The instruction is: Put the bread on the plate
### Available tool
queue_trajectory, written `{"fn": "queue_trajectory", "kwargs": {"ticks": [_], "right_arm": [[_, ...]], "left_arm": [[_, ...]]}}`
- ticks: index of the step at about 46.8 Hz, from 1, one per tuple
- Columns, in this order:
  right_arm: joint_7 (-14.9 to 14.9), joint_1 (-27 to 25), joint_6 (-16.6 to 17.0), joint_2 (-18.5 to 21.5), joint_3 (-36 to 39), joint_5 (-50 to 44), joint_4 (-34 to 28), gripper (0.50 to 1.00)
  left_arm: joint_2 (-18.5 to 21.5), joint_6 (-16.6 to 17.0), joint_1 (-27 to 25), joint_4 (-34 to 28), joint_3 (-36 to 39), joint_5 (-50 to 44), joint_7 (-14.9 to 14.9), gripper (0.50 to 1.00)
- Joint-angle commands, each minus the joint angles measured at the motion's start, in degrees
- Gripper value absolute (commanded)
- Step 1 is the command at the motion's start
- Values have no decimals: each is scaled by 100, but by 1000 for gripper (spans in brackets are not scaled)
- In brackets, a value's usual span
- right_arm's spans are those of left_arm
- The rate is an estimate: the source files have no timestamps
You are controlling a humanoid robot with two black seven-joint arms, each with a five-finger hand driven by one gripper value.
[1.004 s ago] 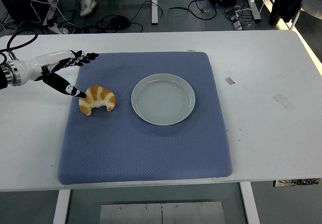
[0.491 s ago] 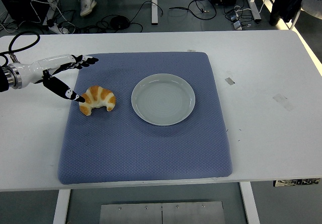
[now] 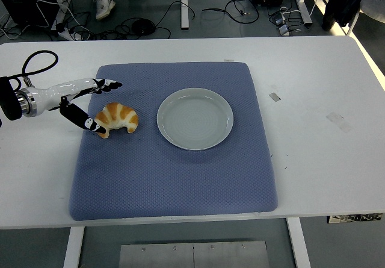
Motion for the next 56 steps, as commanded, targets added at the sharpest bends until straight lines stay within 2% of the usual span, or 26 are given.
{"fn": "queue_trajectory", "kwargs": {"ticks": [1,16,31,56], "right_arm": [[3,0,-2,0,0,0,1,1000],[3,0,-2,0,0,0,1,1000],[3,0,7,0,0,0,1,1000],[-5,0,-2,0,0,0,1,1000]], "left_arm": [[-12,30,-3,-1,-1,3,0,971],[-197,268,-161,-1,315,11,44,960],[-179,320,-188,-1,333,336,202,949],[-294,338,-179,-53,351,565,202,946]]}}
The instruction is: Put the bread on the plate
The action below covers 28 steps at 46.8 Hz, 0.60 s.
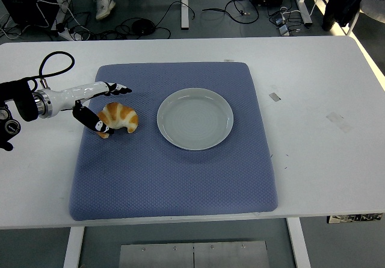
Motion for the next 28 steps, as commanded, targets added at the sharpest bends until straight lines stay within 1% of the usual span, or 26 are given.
{"fn": "queue_trajectory", "kwargs": {"ticks": [1,5,9,12,14,28], "right_arm": [[4,0,6,0,0,0,0,1000],[4,0,-2,0,0,0,0,1000],[4,0,-2,0,0,0,0,1000],[4,0,-2,0,0,0,0,1000],[4,0,-2,0,0,0,0,1000],[4,0,-2,0,0,0,0,1000]], "left_arm": [[-19,8,9,-13,9,0,0,946],[-72,17,9,-13,53,9,26,942],[-72,96,9,-13,88,9,70,933],[-72,105,9,-13,89,70,79,916],[-72,114,9,-13,88,166,79,892],[-37,131,9,-13,80,290,79,656]]}}
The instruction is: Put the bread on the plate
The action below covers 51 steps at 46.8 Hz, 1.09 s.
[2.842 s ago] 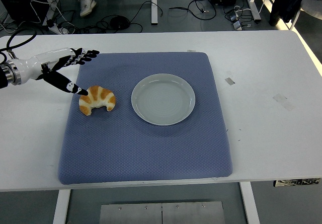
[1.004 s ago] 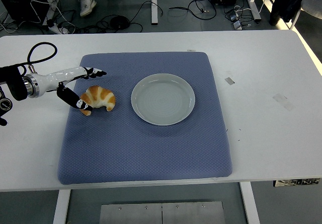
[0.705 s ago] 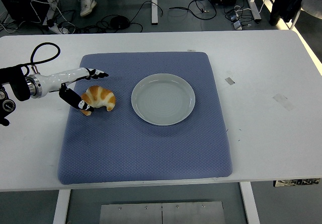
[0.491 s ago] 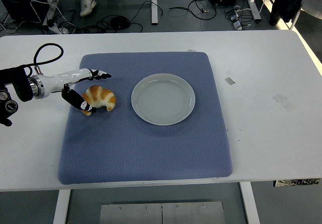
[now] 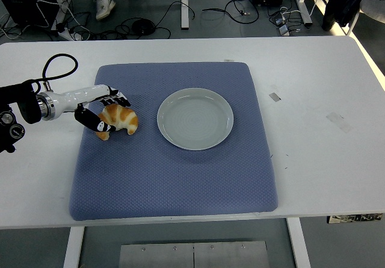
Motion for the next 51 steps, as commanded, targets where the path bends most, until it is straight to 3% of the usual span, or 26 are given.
{"fn": "queue_trajectory", "kwargs": {"ticks": [1,6,18,41,51], "right_arm": [[1,0,-4,0,0,0,0,1000],[-8,0,5,0,0,0,0,1000],[1,0,-4,0,0,0,0,1000],[1,0,-4,0,0,0,0,1000],[-8,0,5,0,0,0,0,1000]], "left_arm": [[1,8,0,1,-5,0,-5,636],[1,52,0,1,-5,9,-5,595],[10,61,0,-8,-5,0,4,571],[-43,87,-510,1,-154,-615,153,574],[-420,140,-791,176,-84,-765,285,574]]}}
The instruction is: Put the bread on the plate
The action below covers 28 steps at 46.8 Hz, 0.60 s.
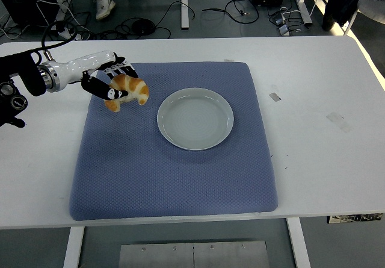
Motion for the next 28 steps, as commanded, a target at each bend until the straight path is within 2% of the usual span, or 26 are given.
{"fn": "queue_trajectory", "kwargs": {"ticks": [1,19,28], "right_arm": [[-7,-1,-1,0,0,0,0,1000],[2,-1,-1,0,0,0,0,1000],[2,-1,-1,0,0,0,0,1000]], "left_arm": [[-197,1,-86,110,17,3,32,575],[-1208,-8,-314,470,131,73,14,575],[-1331,-8,-376,523,140,82,14,578]]}}
